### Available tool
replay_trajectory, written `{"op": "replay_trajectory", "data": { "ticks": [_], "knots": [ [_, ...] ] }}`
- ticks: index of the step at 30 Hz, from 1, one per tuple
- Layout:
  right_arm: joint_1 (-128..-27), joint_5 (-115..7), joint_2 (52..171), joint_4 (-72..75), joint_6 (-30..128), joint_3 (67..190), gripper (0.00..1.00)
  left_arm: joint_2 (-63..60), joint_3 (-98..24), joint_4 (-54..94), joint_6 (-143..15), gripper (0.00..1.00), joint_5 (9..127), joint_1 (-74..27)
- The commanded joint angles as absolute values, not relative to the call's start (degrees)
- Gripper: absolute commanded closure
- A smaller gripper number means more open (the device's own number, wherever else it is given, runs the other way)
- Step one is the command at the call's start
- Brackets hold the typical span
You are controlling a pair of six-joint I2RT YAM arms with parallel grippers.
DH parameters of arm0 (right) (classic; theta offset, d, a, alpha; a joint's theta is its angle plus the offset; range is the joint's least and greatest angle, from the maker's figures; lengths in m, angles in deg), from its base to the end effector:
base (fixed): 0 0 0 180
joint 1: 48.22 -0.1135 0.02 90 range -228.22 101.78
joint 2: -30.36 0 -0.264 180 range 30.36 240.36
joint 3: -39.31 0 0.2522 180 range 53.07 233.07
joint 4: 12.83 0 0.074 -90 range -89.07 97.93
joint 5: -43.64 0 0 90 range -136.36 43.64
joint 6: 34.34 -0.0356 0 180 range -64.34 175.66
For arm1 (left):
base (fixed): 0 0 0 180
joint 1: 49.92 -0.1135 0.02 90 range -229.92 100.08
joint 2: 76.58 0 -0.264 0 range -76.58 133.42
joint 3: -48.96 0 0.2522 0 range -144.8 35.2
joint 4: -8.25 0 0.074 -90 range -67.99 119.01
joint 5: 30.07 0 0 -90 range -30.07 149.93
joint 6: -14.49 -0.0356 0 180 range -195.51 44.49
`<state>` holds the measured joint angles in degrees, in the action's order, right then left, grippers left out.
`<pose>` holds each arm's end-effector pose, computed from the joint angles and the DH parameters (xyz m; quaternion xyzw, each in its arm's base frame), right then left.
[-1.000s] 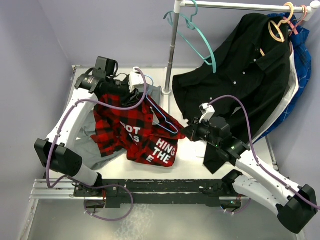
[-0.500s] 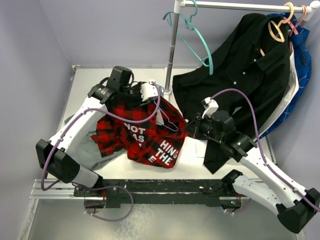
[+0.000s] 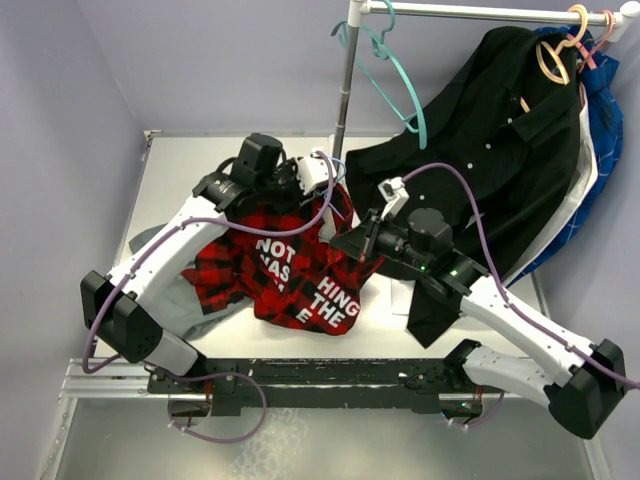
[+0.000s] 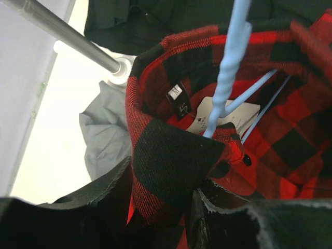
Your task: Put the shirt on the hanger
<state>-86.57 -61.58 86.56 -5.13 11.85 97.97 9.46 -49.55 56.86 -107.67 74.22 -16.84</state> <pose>0.1769 0.1519 0.3338 -0.0543 0.7356 0.5128 0.4393 0.2764 -0.1906 0.3673 0.5243 0.7147 -0.1145 0.4485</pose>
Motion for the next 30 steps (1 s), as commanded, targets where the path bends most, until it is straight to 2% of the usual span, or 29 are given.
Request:
{"op": "replay_trajectory", "data": {
  "ticks": [1, 4, 8, 14, 25, 30],
  "knots": [
    [-89.6, -63.2, 90.4, -17.1, 10.7, 102.1, 1.0, 8.7, -53.1, 53.2, -100.4, 1.0, 80.0, -16.7],
    [-89.6, -61.2, 91.6, -16.8, 13.3, 103.4, 1.0, 8.4, -53.5, 55.2, -100.5, 1.0, 87.0, -16.8],
    [-89.6, -57.1, 90.2, -9.4, 18.9, 107.3, 1.0, 8.0, -53.9, 59.1, -103.8, 1.0, 96.6, -17.9],
    [-89.4, -52.0, 87.4, -3.3, 22.2, 110.0, 1.0, 6.9, -55.4, 55.8, -99.2, 1.0, 113.6, -28.4],
    [-89.7, -60.7, 90.9, -15.5, 11.8, 107.8, 1.0, 6.0, -55.5, 48.9, -93.0, 1.0, 112.9, -29.7],
    [-90.4, -61.0, 92.4, -15.0, 10.8, 116.1, 1.0, 5.7, -58.1, 46.9, -91.0, 1.0, 111.3, -29.7]
  ]
}}
